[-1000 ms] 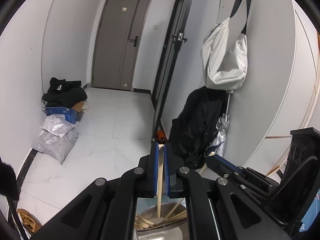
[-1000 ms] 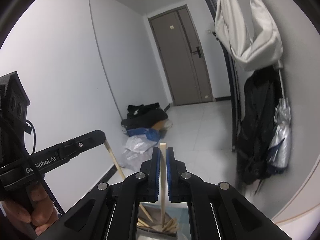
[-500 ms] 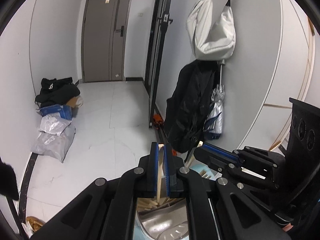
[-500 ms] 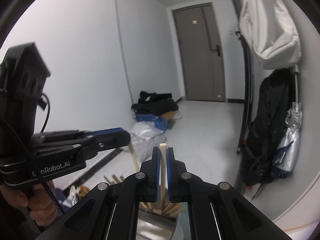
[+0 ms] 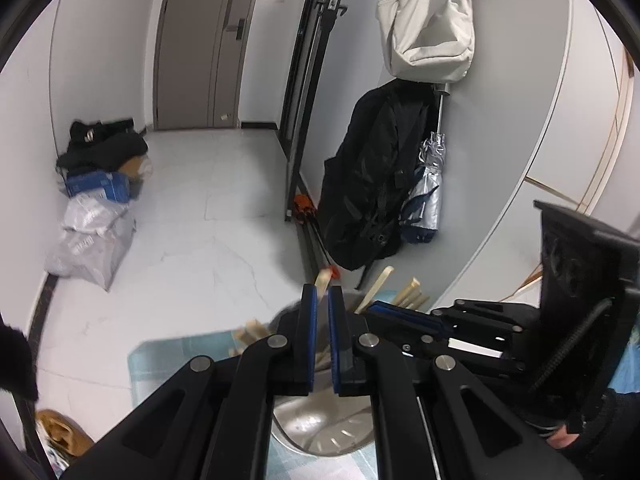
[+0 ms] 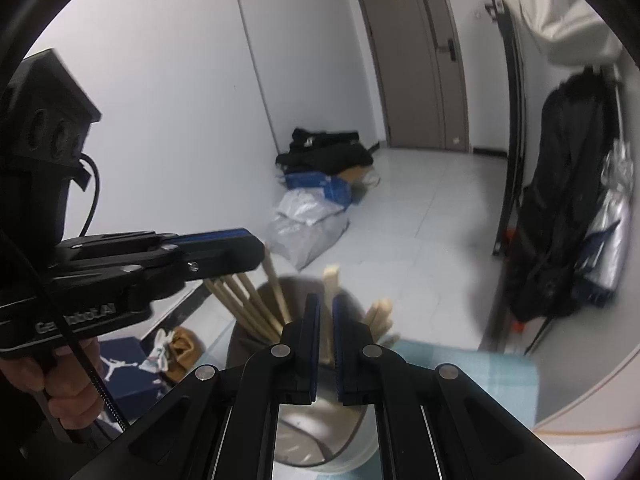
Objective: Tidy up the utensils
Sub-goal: 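Lower the chopstick into the holder with the right gripper, then open the right gripper and withdraw it from the holder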
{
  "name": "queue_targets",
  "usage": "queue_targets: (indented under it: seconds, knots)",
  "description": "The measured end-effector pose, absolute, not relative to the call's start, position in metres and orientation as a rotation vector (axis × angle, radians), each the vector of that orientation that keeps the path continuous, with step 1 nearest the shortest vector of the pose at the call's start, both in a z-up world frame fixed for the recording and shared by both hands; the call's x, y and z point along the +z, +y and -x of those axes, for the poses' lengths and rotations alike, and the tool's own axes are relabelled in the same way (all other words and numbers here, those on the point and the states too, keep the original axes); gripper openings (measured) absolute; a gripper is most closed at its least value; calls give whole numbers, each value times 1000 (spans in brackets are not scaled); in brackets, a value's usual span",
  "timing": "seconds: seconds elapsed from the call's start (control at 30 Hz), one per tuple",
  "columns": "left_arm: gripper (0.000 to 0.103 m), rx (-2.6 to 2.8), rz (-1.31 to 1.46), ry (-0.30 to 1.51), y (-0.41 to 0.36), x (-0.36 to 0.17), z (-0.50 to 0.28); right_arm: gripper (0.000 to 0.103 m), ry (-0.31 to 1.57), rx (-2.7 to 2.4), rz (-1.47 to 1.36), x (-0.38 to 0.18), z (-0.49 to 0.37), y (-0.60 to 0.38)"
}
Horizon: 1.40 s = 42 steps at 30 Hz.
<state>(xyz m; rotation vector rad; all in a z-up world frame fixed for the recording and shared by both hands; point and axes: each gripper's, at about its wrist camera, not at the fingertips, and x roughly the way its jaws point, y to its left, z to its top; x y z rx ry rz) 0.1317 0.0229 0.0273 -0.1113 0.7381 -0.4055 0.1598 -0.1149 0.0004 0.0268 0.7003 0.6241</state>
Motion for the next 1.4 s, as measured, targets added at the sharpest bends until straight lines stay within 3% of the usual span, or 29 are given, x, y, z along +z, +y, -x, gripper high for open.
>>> queue_targets:
  seconds: [0.47, 0.57, 0.63, 0.77, 0.8, 0.87, 0.93, 1.07, 1.13, 1.23, 1.4]
  knots:
    - [3, -325, 165, 747, 31, 35, -114, 9, 732, 573, -67, -3, -132, -144]
    - [7, -294, 162, 729, 30, 44, -102, 16, 725, 543, -94, 2, -122, -156]
    - [9, -272, 159, 719, 29, 48, -95, 27, 713, 524, -117, 8, -115, -163]
    - [10, -241, 160, 696, 26, 58, -77, 30, 688, 505, -132, 22, -99, -171]
    - [11, -239, 162, 691, 25, 59, -74, 34, 680, 504, -133, 26, -95, -172]
    - [21, -231, 159, 687, 24, 63, -67, 40, 653, 497, -139, 34, -82, -176]
    - [41, -222, 159, 678, 23, 68, -58, 44, 637, 497, -143, 39, -74, -178]
    - [47, -201, 152, 633, 22, 78, -40, 54, 597, 480, -149, 51, -54, -182]
    - [58, -187, 153, 613, 21, 82, -32, 63, 575, 469, -155, 57, -45, -185]
    - [74, -162, 161, 561, 23, 89, -19, 69, 550, 463, -153, 64, -35, -188]
    - [87, -118, 154, 498, 23, 94, 1, 89, 497, 433, -117, 74, -16, -188]
